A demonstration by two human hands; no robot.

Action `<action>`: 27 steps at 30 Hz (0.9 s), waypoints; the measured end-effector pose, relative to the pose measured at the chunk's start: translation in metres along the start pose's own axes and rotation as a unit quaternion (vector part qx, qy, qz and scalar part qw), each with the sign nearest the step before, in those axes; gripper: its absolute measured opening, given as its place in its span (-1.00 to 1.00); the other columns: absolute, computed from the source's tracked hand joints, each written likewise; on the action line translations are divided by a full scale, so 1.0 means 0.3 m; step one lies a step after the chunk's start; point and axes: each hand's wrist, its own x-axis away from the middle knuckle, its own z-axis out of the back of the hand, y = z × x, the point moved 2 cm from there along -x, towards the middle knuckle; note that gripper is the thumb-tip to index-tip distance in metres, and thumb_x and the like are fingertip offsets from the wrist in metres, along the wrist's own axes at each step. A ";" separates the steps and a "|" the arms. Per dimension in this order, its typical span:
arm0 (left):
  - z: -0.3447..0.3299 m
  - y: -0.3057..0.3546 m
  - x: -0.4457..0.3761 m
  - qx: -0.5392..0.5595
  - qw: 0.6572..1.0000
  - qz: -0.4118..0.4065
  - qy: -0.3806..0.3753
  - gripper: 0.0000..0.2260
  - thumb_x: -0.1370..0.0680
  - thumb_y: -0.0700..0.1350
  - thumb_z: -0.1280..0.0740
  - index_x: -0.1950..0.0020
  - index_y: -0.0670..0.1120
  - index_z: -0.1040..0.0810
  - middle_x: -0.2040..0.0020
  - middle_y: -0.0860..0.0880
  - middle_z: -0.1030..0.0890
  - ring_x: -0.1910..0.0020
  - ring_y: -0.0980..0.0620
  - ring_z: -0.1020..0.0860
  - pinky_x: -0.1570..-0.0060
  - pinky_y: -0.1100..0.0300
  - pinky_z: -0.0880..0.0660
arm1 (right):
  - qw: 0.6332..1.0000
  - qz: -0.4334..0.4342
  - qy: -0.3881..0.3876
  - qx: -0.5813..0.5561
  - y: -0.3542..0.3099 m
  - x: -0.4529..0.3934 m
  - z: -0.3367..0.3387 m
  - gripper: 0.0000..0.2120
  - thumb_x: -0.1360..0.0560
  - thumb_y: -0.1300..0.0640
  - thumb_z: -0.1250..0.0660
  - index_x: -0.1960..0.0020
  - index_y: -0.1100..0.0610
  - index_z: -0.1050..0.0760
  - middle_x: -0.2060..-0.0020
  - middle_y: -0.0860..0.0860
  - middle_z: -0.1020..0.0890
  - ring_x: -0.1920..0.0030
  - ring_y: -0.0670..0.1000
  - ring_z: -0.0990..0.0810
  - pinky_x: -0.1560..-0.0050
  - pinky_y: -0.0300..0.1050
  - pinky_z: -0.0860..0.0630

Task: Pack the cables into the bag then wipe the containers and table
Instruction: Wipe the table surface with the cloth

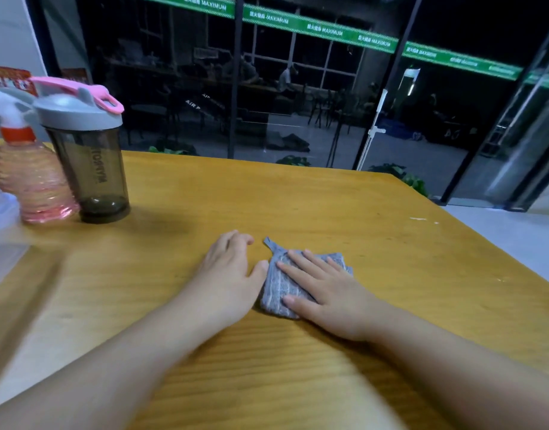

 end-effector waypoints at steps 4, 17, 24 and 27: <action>-0.065 0.052 0.051 -0.027 0.995 -0.055 -0.079 -0.56 -0.61 0.07 -0.07 -0.46 -0.02 -0.13 -0.52 -0.01 -0.05 -0.51 0.11 0.05 -0.46 0.17 0.04 | 0.999 -0.032 0.008 -0.012 0.046 0.091 -0.012 -0.40 -0.51 -0.35 0.06 -0.50 -0.27 0.10 -0.51 -0.25 0.15 -0.49 -0.22 0.25 -0.50 -0.10 0.24; -0.131 0.156 0.167 -0.175 0.950 -0.161 -0.204 -0.53 -0.62 0.11 0.00 -0.51 0.08 0.02 -0.54 0.10 0.11 -0.49 0.15 0.21 -0.42 0.17 0.25 | 0.982 -0.178 0.036 -0.046 0.260 0.361 0.001 -0.43 -0.55 -0.30 0.02 -0.51 -0.26 0.07 -0.51 -0.27 0.10 -0.50 -0.22 0.20 -0.50 -0.14 0.20; -0.145 0.194 0.193 -0.203 0.930 -0.149 -0.269 -0.53 -0.62 0.12 0.01 -0.51 0.07 0.01 -0.54 0.10 0.08 -0.50 0.16 0.16 -0.45 0.15 0.22 | 0.960 -0.262 0.065 -0.067 0.374 0.500 0.005 -0.44 -0.56 -0.30 0.00 -0.51 -0.27 0.05 -0.52 -0.26 0.08 -0.51 -0.20 0.18 -0.48 -0.11 0.20; -0.163 0.237 0.184 -0.229 0.925 -0.153 -0.263 -0.51 -0.62 0.12 0.00 -0.52 0.05 0.01 -0.55 0.07 0.08 -0.51 0.13 0.14 -0.45 0.14 0.20 | 0.953 -0.285 0.079 -0.069 0.417 0.547 0.002 -0.43 -0.55 -0.30 0.00 -0.52 -0.24 0.04 -0.52 -0.24 0.08 -0.51 -0.18 0.17 -0.48 -0.11 0.21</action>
